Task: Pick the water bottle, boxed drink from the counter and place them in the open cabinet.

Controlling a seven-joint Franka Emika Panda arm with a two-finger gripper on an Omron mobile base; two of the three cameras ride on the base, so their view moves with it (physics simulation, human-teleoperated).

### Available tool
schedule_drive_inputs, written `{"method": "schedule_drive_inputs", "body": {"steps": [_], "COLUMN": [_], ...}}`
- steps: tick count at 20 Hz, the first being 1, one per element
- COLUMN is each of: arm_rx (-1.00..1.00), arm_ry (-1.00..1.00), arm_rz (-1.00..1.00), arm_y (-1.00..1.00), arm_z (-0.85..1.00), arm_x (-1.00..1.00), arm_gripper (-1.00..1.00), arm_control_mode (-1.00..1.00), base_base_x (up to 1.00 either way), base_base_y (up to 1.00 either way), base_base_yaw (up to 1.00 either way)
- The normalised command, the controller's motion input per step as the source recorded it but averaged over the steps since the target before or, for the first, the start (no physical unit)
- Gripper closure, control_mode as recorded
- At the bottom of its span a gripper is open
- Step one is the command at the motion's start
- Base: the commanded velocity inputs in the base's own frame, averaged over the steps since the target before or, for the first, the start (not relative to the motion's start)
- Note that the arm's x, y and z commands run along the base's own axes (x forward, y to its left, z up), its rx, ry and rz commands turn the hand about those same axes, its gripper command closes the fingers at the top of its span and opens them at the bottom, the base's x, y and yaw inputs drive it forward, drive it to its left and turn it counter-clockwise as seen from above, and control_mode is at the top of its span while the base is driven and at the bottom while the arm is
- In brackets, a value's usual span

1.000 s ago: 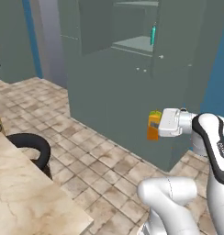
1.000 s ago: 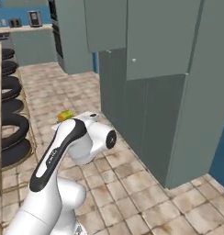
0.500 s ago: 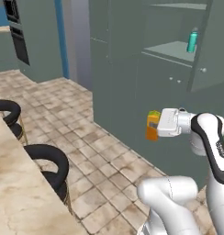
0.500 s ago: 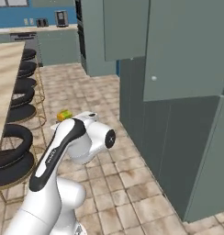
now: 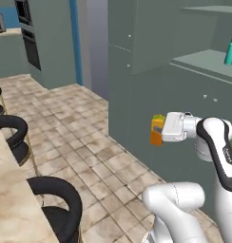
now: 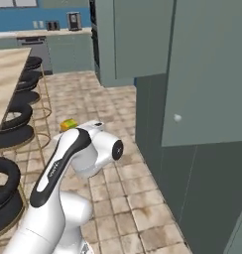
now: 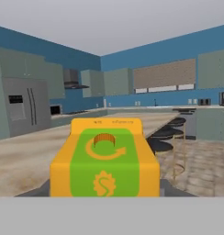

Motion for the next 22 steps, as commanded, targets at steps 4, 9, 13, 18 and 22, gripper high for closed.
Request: {"method": "schedule_drive_inputs", "body": {"steps": [4, 9, 13, 18, 22], "arm_rx": [0.0, 0.0, 0.0, 0.0, 0.0], "arm_ry": [0.0, 0.0, 0.0, 0.0, 0.0], "arm_rz": [0.0, 0.0, 0.0, 0.0, 0.0], "arm_y": [0.0, 0.0, 0.0, 0.0, 0.0], "arm_z": [0.0, 0.0, 0.0, 0.0, 0.0], "arm_x": [0.0, 0.0, 0.0, 0.0, 0.0], "arm_gripper": [1.0, 1.0, 1.0, 1.0, 1.0], "arm_control_mode": [1.0, 1.0, 1.0, 1.0, 1.0], "base_base_x": [0.89, 0.72, 0.67, 0.63, 0.53], "base_base_y": [-0.05, 0.0, 0.03, 0.04, 0.0], "base_base_yaw": [0.04, -0.16, -0.26, -0.32, -0.39]}}
